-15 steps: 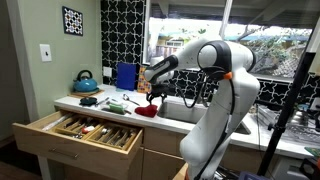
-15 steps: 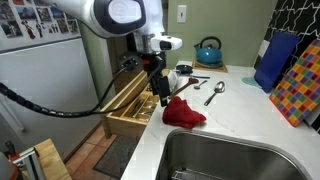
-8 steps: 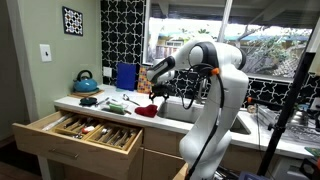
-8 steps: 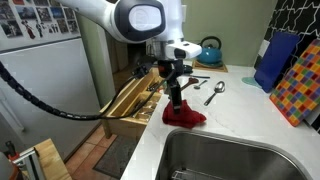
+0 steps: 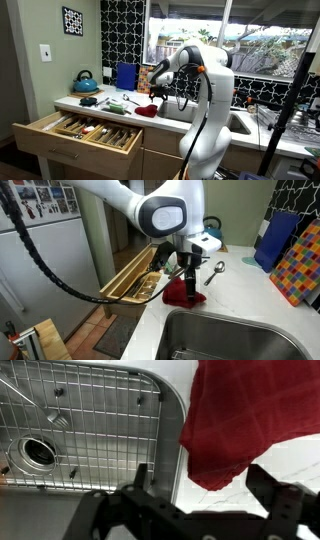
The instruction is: Put the red towel inside the drawer
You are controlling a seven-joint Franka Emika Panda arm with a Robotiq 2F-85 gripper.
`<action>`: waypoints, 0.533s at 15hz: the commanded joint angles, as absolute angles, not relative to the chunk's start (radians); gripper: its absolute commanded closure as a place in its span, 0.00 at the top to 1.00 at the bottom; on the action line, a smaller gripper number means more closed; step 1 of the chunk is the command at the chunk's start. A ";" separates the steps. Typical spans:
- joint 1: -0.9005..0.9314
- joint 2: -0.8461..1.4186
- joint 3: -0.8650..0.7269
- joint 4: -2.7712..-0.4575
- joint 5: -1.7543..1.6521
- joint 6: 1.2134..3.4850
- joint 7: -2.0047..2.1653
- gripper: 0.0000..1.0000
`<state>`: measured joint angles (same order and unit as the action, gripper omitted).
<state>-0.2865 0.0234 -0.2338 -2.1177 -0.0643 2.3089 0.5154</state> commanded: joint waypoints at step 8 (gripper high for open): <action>-0.279 0.170 -0.267 -2.011 0.080 2.328 0.510 0.79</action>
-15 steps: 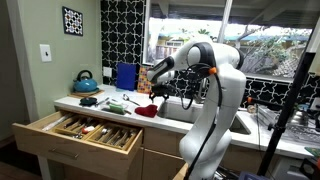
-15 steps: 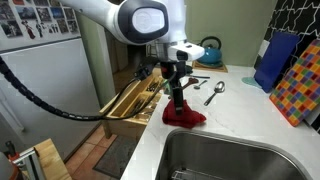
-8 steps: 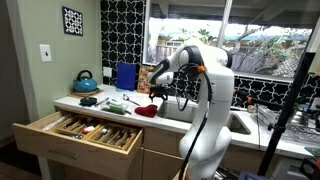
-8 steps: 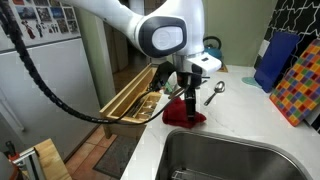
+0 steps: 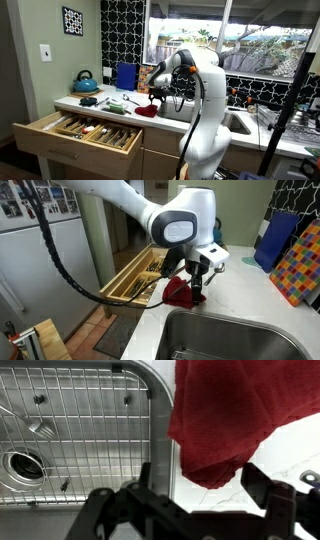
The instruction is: Put the red towel inside the drawer
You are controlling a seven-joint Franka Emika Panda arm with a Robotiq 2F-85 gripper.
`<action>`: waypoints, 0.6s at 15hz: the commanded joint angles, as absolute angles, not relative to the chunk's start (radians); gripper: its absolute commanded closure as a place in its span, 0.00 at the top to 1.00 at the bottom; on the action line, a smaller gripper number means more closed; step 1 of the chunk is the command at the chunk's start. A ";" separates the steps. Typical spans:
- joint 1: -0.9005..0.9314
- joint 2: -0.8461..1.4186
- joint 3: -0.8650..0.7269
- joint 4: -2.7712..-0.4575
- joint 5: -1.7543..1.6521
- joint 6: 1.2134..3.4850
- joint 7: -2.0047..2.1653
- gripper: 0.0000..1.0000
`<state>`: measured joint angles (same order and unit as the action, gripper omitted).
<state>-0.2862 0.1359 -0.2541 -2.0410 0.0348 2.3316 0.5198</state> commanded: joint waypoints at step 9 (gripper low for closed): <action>-0.275 0.187 -0.268 -1.993 0.111 2.317 0.506 0.04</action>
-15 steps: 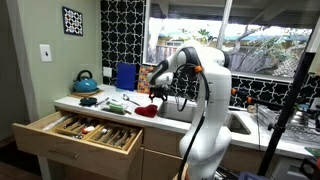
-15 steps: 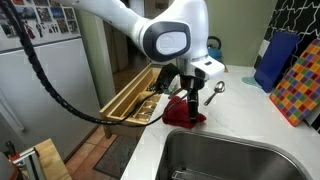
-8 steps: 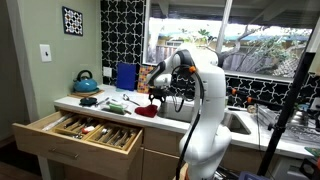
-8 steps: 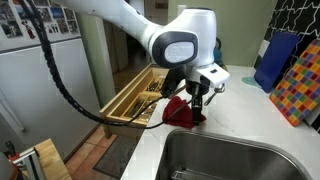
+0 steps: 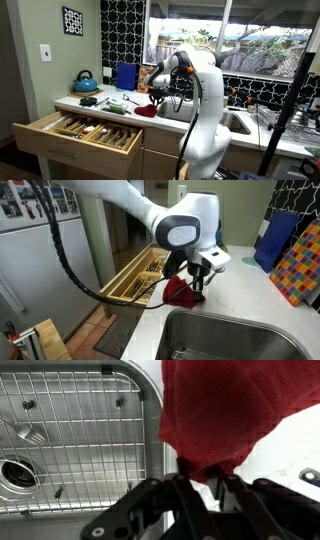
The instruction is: Put the red towel inside the drawer
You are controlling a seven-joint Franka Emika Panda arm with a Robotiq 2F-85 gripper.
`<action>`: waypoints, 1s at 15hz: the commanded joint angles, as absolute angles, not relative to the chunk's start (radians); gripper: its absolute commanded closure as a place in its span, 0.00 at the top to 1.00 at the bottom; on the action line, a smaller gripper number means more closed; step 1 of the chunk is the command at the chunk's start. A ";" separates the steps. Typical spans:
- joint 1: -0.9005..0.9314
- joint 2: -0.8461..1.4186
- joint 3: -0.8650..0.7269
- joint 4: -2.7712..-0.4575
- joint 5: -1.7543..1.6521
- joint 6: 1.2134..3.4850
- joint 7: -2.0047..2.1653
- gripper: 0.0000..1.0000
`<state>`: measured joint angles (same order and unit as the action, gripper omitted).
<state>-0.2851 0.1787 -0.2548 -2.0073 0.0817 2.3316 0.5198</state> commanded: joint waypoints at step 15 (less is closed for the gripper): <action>-0.211 -0.059 -0.229 -2.076 0.004 2.231 0.504 0.01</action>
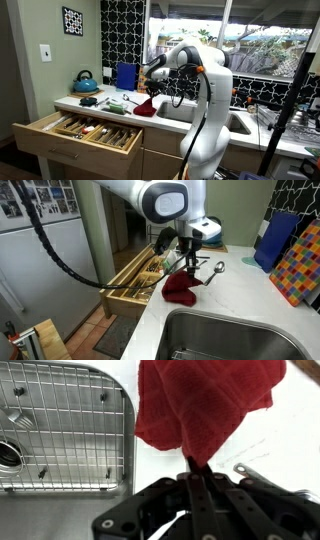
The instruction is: Put the red towel inside the drawer
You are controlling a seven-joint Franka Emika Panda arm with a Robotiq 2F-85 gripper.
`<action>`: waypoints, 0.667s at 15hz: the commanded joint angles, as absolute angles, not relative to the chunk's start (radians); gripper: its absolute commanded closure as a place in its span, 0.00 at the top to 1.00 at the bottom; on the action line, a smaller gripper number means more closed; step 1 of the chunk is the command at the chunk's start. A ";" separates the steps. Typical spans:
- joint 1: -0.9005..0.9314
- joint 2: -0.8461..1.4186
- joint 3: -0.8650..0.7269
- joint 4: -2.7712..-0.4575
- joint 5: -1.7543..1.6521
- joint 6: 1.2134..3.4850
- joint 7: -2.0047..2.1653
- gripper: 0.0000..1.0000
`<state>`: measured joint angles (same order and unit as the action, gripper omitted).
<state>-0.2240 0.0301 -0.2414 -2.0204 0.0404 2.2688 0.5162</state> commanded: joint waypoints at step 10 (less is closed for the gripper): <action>-0.186 -0.279 -0.132 -2.103 -0.048 2.085 0.400 0.01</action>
<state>-0.1955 -0.2038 -0.1453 -2.0559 -0.0406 2.1089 0.4625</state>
